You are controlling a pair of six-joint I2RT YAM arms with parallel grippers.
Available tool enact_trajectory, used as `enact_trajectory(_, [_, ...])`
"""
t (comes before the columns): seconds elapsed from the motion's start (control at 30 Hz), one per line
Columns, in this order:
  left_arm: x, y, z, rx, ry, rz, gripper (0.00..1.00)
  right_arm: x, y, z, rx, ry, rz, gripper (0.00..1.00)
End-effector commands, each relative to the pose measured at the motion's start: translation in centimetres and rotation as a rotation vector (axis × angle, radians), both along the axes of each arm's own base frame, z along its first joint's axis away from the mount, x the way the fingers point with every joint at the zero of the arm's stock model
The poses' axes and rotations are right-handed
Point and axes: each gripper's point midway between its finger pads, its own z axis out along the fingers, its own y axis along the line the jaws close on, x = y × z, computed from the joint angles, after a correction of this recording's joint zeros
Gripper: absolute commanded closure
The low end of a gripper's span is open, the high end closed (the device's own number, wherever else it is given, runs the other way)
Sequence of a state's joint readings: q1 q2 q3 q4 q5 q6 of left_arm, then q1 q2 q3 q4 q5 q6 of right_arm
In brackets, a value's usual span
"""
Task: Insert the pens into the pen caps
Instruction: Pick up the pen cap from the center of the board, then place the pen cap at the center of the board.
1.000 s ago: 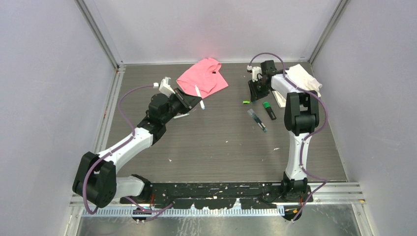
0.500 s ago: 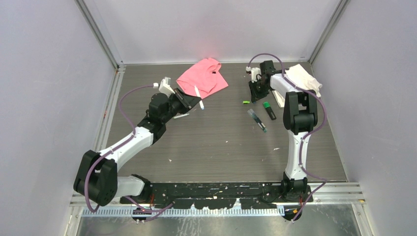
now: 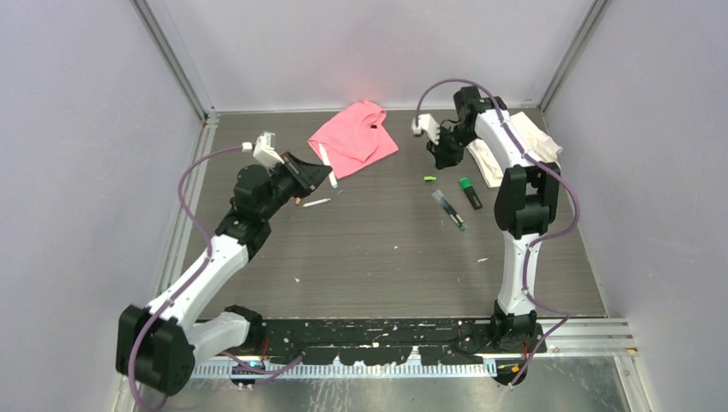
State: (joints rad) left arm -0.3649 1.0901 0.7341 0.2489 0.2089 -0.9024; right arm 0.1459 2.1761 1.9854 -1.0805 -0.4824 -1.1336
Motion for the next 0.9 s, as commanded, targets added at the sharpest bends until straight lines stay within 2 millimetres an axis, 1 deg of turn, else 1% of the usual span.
enact_trajectory(0.0, [-1.7, 2.2, 2.4, 0.105, -0.092, 0.030, 0.99, -7.2, 3.5, 3.2, -0.038, -0.088, 0.736, 0.99])
enact_trajectory(0.03, [-2.2, 2.6, 2.2, 0.129, -0.091, 0.038, 1.00, -8.2, 4.0, 2.8, -0.057, -0.091, 0.845, 0.99])
enact_trajectory(0.07, [-2.7, 3.1, 2.5, 0.140, -0.103, 0.051, 0.99, -9.1, 4.5, 2.5, -0.070, -0.100, 0.951, 0.99])
enact_trajectory(0.17, [-3.9, 4.2, 2.4, 0.160, -0.112, 0.084, 0.99, -10.9, 7.0, 1.4, -0.092, -0.160, 1.223, 0.99])
enact_trajectory(0.23, [-4.6, 4.9, 2.0, 0.166, -0.106, 0.106, 0.99, -11.7, 9.1, 0.6, -0.089, -0.207, 1.358, 0.99])
enact_trajectory(0.27, [-4.9, 5.2, 1.7, 0.169, -0.102, 0.115, 0.99, -12.4, 10.7, 0.2, -0.084, -0.228, 1.423, 0.99])
enact_trajectory(0.4, [-6.3, 6.4, 1.1, 0.174, -0.095, 0.150, 0.99, -13.6, 14.7, -1.8, -0.091, -0.297, 1.574, 0.99])
enact_trajectory(0.47, [-7.0, 6.9, 1.0, 0.177, -0.094, 0.168, 0.99, -13.8, 16.2, -2.8, -0.110, -0.338, 1.642, 0.99])
enact_trajectory(0.57, [-7.8, 7.6, 0.7, 0.174, -0.094, 0.192, 0.99, -13.6, 17.9, -4.4, -0.150, -0.400, 1.716, 0.98])
enact_trajectory(0.7, [-8.3, 8.0, 0.4, 0.172, -0.087, 0.201, 0.99, -13.5, 19.4, -6.1, -0.192, -0.427, 1.764, 0.92])
enact_trajectory(0.77, [-8.4, 7.9, 0.2, 0.170, -0.080, 0.198, 0.99, -13.7, 19.7, -6.7, -0.203, -0.422, 1.778, 0.89])
enact_trajectory(0.87, [-8.5, 7.7, -0.3, 0.157, -0.073, 0.188, 0.99, -13.6, 19.9, -7.2, -0.221, -0.430, 1.786, 0.76])
